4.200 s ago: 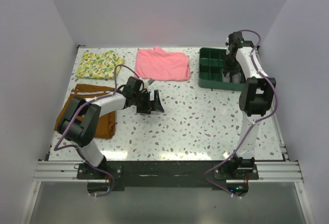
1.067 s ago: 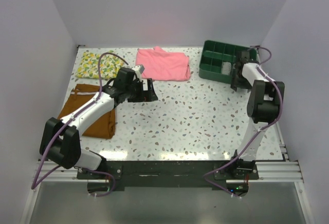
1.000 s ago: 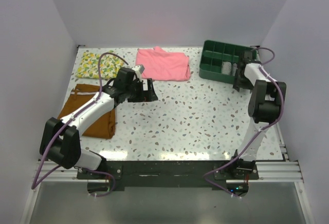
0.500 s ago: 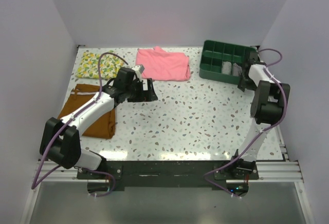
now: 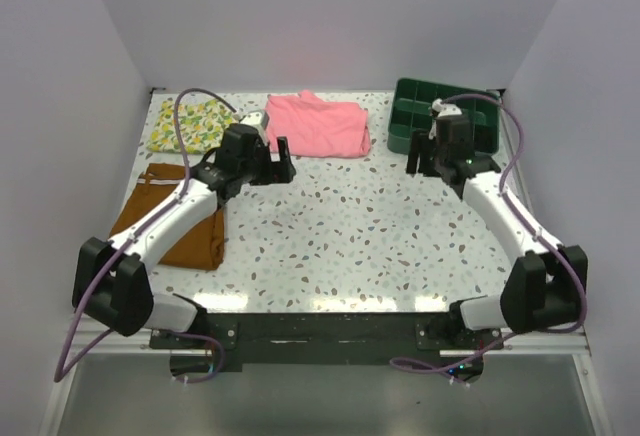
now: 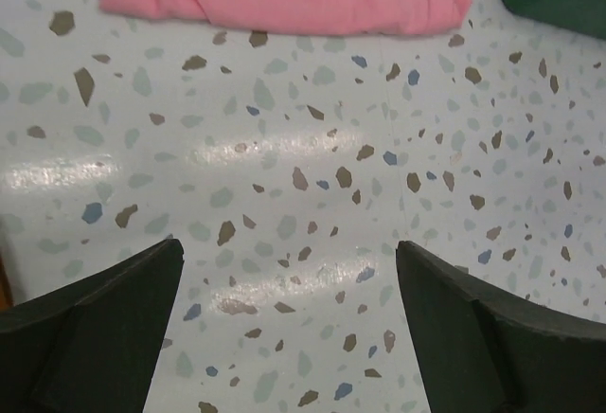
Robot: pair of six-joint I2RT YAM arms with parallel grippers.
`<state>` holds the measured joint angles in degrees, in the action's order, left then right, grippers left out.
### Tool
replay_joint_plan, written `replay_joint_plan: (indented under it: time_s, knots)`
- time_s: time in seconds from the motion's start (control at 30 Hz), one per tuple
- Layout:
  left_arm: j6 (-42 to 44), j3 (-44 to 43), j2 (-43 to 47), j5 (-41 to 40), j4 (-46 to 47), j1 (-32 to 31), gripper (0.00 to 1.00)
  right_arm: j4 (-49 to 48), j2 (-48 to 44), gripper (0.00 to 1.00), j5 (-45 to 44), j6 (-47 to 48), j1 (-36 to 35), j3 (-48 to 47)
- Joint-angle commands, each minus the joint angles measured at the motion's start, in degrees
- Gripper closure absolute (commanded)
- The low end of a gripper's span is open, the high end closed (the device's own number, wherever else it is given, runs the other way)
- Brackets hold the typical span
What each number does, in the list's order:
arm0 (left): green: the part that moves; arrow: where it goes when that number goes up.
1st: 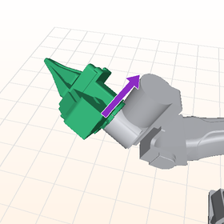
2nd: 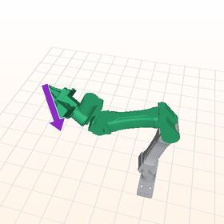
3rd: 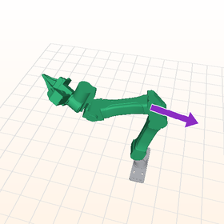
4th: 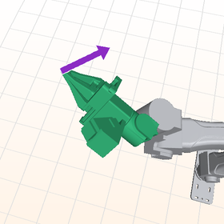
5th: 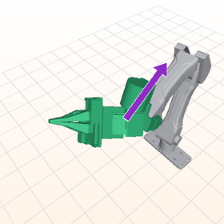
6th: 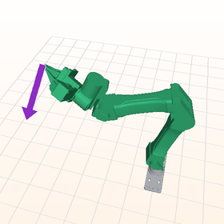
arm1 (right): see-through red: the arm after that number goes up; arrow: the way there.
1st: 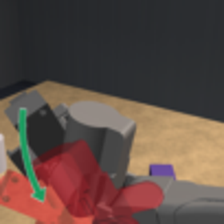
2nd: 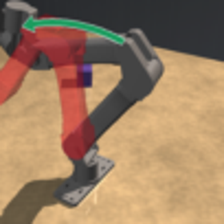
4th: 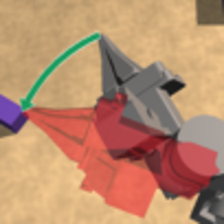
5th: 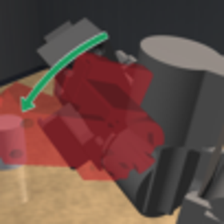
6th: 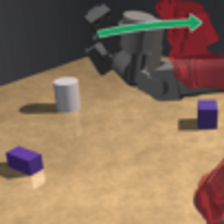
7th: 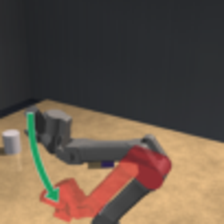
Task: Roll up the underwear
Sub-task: Reset both arms
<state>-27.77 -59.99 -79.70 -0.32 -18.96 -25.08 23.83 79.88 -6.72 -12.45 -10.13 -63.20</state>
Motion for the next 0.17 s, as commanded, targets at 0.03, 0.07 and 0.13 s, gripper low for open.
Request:
replay_joint_plan:
  time_s: [0.03, 0.07, 0.13]
  knots:
    - [3.51, -0.85, 5.87, -10.57, 4.72, 0.38, 0.0, -6.69, -9.11, 0.24, 1.63, -1.44, -1.21, 12.54]
    - [3.69, 0.12, 7.61, -11.1, 6.46, 0.38, 0.0, -8.61, -11.82, 0.23, 1.19, -1.7, -1.38, 14.05]
    - [3.78, 3.01, 9.12, -12.77, 8.23, 0.38, 0.0, -10.55, -13.95, 0.08, -0.04, -2.23, -1.38, 17.91]
